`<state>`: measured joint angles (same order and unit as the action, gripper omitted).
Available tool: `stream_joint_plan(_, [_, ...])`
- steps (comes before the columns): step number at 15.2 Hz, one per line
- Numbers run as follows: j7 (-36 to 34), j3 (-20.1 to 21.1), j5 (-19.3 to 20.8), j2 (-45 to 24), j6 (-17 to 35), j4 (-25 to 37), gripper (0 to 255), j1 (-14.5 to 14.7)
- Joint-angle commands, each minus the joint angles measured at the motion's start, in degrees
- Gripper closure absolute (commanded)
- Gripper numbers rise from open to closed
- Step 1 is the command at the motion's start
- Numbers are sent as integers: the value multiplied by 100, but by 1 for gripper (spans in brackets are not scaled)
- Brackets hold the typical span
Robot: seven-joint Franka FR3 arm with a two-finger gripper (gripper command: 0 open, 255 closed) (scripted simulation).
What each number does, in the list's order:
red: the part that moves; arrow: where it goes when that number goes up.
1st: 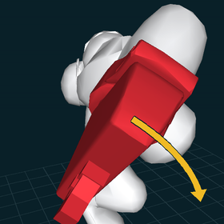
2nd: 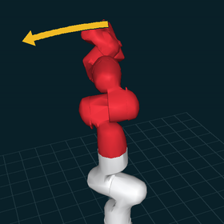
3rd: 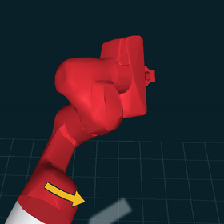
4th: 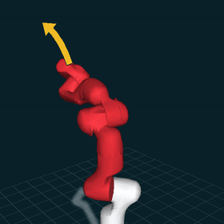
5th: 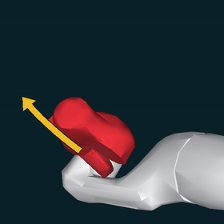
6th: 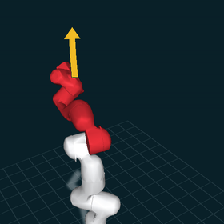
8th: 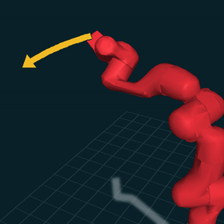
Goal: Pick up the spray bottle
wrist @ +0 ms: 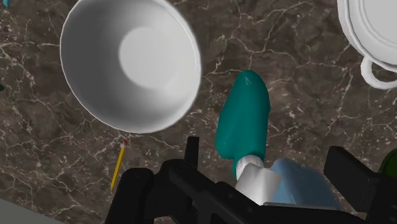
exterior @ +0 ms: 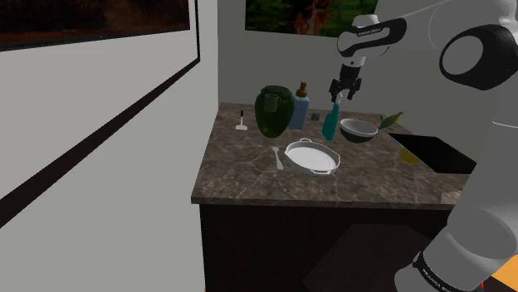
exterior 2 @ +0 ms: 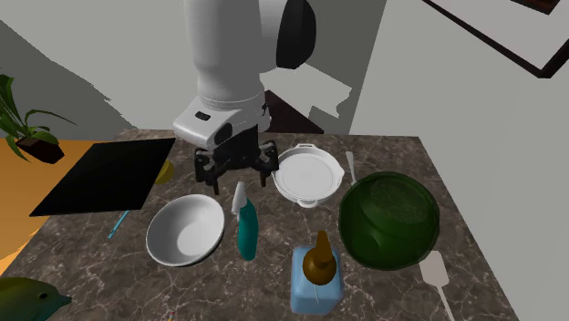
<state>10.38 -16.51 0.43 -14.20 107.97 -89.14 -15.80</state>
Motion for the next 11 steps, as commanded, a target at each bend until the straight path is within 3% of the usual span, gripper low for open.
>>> stream_joint_plan(1, [-6, 1, 2, 3, 112, -112, 0, 3])
stream_joint_plan(2, [-6, 1, 1, 2, 111, -111, 0, 3])
stream_joint_plan(3, [-5, 1, 3, 8, 104, -109, 255, 3])
stream_joint_plan(11, [-7, 1, 2, 7, 104, -108, 255, 4])
